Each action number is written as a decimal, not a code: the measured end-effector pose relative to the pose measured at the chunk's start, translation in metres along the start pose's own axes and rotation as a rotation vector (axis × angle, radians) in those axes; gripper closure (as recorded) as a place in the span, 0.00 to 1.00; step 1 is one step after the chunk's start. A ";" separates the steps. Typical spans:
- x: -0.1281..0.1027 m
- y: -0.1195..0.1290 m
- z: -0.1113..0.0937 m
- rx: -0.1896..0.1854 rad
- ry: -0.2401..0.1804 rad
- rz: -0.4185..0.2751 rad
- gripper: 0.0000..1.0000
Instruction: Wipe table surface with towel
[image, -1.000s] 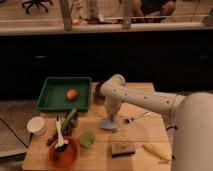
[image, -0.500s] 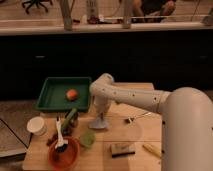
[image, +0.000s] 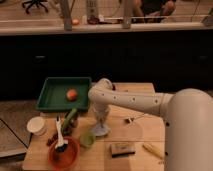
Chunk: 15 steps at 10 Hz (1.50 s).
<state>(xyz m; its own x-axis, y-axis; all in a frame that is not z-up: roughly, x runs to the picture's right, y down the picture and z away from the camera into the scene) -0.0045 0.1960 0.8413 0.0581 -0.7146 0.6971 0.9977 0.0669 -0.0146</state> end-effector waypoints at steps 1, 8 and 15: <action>0.002 0.021 0.000 -0.008 0.002 0.030 1.00; 0.048 0.030 -0.005 -0.006 0.042 0.097 1.00; -0.005 -0.015 0.004 0.039 -0.017 -0.084 1.00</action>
<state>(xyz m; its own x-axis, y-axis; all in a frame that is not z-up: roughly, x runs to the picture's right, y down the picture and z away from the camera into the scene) -0.0198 0.2013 0.8408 -0.0267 -0.7067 0.7070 0.9968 0.0343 0.0719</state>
